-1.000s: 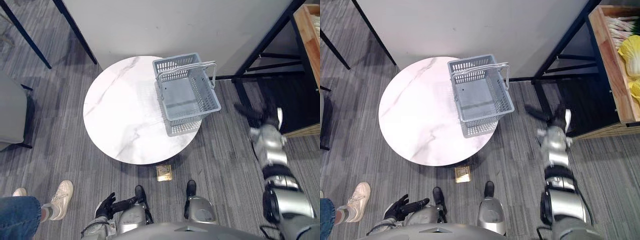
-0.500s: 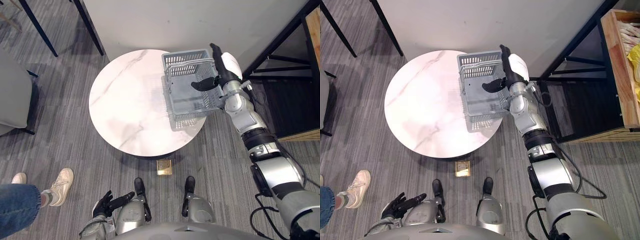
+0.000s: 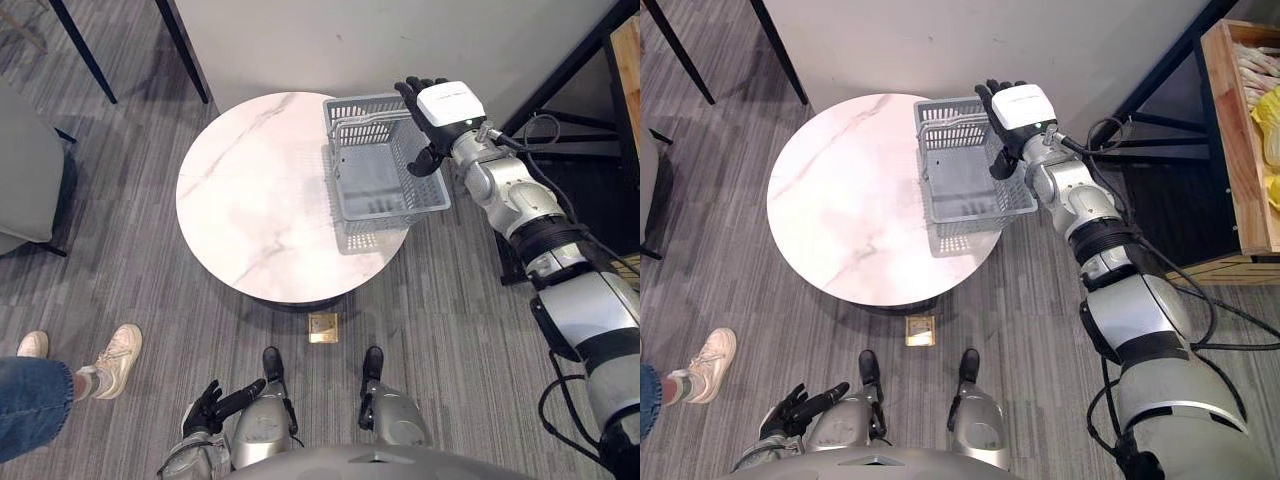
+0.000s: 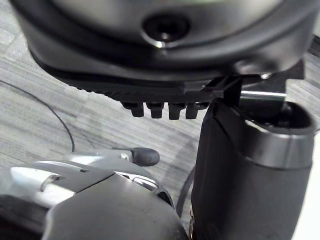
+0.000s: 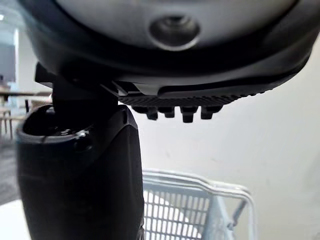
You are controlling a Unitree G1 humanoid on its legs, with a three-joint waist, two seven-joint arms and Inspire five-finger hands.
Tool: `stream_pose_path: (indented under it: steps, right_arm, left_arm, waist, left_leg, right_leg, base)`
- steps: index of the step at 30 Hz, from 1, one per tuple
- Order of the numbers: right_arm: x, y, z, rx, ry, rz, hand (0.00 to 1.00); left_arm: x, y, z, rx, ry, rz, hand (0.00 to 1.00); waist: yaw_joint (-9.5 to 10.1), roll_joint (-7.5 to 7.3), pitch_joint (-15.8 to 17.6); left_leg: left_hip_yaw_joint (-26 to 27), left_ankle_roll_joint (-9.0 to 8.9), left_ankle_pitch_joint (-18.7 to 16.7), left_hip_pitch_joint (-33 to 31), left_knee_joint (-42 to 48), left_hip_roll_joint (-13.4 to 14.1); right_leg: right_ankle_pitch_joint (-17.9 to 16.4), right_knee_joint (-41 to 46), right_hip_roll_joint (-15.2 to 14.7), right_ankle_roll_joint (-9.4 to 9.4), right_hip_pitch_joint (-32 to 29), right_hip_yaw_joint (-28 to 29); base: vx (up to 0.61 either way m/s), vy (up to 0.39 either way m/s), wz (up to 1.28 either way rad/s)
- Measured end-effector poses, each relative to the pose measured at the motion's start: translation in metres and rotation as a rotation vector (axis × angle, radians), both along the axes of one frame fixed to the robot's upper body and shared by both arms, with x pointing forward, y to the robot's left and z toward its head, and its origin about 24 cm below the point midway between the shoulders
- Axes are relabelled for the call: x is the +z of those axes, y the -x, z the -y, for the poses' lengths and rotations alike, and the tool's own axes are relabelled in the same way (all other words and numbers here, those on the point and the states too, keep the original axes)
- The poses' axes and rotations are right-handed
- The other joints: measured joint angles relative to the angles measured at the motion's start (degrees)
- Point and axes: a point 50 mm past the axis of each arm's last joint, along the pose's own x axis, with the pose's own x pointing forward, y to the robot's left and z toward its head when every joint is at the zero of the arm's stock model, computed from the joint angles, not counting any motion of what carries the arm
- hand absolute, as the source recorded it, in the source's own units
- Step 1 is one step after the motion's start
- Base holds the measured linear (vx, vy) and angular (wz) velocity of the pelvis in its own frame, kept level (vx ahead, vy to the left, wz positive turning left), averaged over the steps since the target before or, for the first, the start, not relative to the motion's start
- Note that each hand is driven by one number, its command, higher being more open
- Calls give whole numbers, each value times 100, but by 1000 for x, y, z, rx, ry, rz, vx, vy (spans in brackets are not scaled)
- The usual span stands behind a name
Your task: Pick vegetable in the basket
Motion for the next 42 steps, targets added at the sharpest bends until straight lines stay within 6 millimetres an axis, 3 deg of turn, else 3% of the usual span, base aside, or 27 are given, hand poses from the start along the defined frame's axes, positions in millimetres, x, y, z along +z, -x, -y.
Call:
stream_pose_path:
  steps: [9,17,20,29,36,42]
  right_arm:
    - [44,-5,4,-20,155,66,100]
    - [61,-6,2,-21,240,86,100]
    - [70,-6,-1,-24,239,96,100]
    - [101,-6,-15,14,186,108,100]
    - [134,-2,-2,-41,103,166,100]
    - [140,0,25,-148,44,170,100]
  left_arm:
    - [1,-3,0,-2,-7,22,100]
    - [2,-12,7,-14,7,45,100]
    - [3,-16,8,-17,10,54,100]
    - [6,-22,8,-20,1,91,100]
    - [15,-40,12,-37,-2,180,100]
    - [21,-50,17,-64,-3,229,100]
  waist:
    - [41,48,28]
    - [173,217,128]
    - [288,249,148]
    - [364,283,233]
    - [510,523,701]
    - [665,780,971]
  left_leg:
    - [-75,-66,65,-166,3,123]
    - [-176,-67,104,-285,2,123]
    - [-177,-66,105,-345,3,122]
    - [-309,-58,153,-672,6,120]
    - [-573,-48,269,-1034,21,113]
    - [-678,-28,317,-1288,28,88]
  right_leg:
    - [115,-201,145,-99,-35,-95]
    - [128,-249,147,-113,-68,-220]
    - [129,-254,147,-114,-122,-224]
    - [147,-277,148,-136,-358,-334]
    - [162,-275,146,-156,-557,-582]
    - [194,-275,131,-180,-746,-680]
  base:
    - [4,-7,2]
    - [3,-3,7]
    - [6,1,1]
    - [27,9,7]
    - [7,11,18]
    - [20,16,10]
